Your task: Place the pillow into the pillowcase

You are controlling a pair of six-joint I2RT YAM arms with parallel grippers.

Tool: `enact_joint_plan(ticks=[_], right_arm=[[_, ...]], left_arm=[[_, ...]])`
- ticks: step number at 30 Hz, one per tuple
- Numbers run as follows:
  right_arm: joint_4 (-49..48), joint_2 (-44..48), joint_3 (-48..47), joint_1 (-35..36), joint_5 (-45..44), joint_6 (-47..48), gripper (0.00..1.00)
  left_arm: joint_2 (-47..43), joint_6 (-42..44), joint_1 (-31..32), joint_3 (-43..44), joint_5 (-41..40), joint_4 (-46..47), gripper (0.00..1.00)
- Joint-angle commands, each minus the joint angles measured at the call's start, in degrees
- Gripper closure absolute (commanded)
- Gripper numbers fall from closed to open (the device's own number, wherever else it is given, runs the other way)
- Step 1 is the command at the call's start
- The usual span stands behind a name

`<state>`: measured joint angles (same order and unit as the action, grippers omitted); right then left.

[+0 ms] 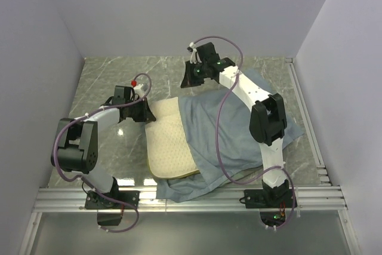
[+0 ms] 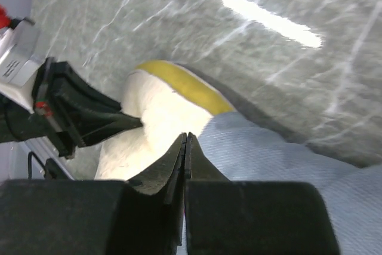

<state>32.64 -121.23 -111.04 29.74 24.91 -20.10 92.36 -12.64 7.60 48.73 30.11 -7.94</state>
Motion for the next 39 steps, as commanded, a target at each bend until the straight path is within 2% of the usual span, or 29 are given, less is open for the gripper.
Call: enact_joint_plan(ticks=[1,3,4,6,7,11,15,16,18,19,22,25,32,34,37,38,39], right_arm=[[-0.48,1.26,-1.1,-0.91,-1.09,0.76,1.0],[0.57,0.74,-1.19,-0.73,-1.52,1.29,1.0],[1.28,0.38,-1.63,-0.73,-2.57,1.55,0.81],[3.2,-0.84,-3.03,-0.56,-2.67,1.64,0.49],[3.74,-1.37,-3.39,-0.56,-2.32,1.81,0.28],[8.39,-4.71,-6.72,1.46,-4.86,3.48,0.26],[10.94,-7.35,-5.59,4.09,-6.01,4.98,0.28],[11.12,-7.53,-5.15,4.54,-6.27,5.24,0.32],[11.3,-7.53,-4.01,4.63,-7.33,5.59,0.43],[11.13,-7.18,-3.48,4.54,-7.76,5.68,0.54],[10.6,-4.9,-2.34,3.23,-8.91,5.95,0.73],[10.86,-2.53,-2.86,1.56,-10.75,7.0,0.85],[9.11,0.9,-3.31,-0.29,-8.75,7.18,0.87],[7.7,1.52,-2.51,-0.21,-6.55,6.48,1.0],[5.07,2.48,-0.59,0.76,0.56,3.68,1.0],[3.06,3.45,0.03,1.2,3.19,3.05,1.0],[2.08,3.8,0.39,2.85,4.78,2.61,1.0]], left_arm=[[0.02,2.54,0.31,-0.92,-0.58,-4.36,1.0],[0.02,2.62,0.31,-0.57,-0.4,-4.18,1.0],[0.02,2.62,0.31,-0.48,-0.23,-4.1,1.0],[0.28,2.54,0.31,-0.48,-0.14,-3.83,1.0],[0.45,2.36,0.31,-0.39,0.04,-3.75,1.0],[0.98,1.83,0.31,-0.48,0.13,-3.39,1.0],[1.07,1.74,0.31,-0.3,-0.31,-3.39,0.99],[0.98,1.66,0.31,-0.3,-0.4,-3.48,0.99],[1.07,1.66,0.31,-0.3,-0.75,-3.39,1.0],[1.07,1.48,0.31,-0.56,-0.84,-3.22,1.0],[1.69,1.4,0.31,-0.57,-1.02,-3.3,1.0],[2.13,1.04,0.31,-0.57,-1.45,-3.39,1.0],[2.48,0.78,0.31,0.14,-0.06,-2.43,1.0],[2.21,0.6,0.31,0.14,2.05,-1.55,0.99],[1.43,-0.62,0.84,0.57,9.51,1.34,0.99],[0.81,-2.19,1.1,0.49,14.58,2.75,0.99],[0.55,-3.43,1.63,0.66,16.8,6.33,0.99]])
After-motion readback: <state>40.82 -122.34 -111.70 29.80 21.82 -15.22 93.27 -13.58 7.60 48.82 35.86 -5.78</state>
